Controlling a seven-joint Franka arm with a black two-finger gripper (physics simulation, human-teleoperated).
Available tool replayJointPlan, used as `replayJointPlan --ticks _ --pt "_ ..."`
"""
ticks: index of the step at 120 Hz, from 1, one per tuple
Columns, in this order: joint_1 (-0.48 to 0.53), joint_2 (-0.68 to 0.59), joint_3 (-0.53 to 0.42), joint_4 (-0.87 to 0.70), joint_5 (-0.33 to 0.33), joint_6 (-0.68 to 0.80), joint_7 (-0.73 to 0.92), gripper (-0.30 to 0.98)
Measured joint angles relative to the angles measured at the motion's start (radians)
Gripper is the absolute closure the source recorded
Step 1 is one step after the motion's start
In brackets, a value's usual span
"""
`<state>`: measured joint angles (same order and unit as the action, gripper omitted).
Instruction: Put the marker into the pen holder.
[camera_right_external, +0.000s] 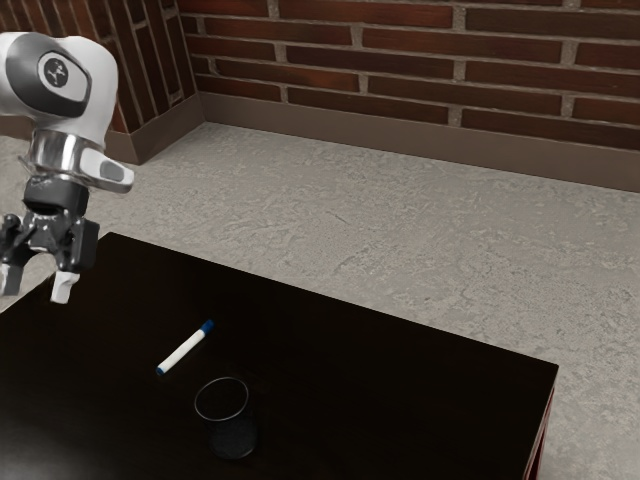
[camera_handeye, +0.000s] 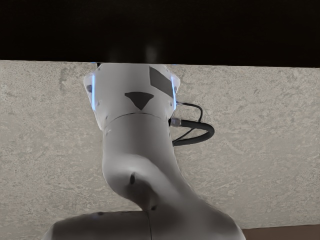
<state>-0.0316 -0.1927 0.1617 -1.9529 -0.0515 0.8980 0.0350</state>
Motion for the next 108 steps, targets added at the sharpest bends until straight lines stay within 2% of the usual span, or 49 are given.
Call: replayJointPlan --ticks 12,24,36,45,58,81,108 --pt "-0.003 0.019 -0.007 0.116 -0.007 0.242 0.007 0.01" --pt "0.039 0.049 -0.001 0.029 0.002 0.461 0.011 0.02" --pt "0.076 0.247 0.037 -0.066 0.007 0.683 0.024 0.02" --pt "0.107 0.327 0.048 -0.148 0.008 0.878 0.053 0.02" --pt "0.106 0.401 0.032 -0.176 0.01 1.094 0.095 0.02" --pt "0.086 0.414 -0.032 -0.167 0.007 1.323 0.202 0.02" --pt "0.073 0.436 -0.044 -0.192 -0.001 1.434 0.31 0.03"
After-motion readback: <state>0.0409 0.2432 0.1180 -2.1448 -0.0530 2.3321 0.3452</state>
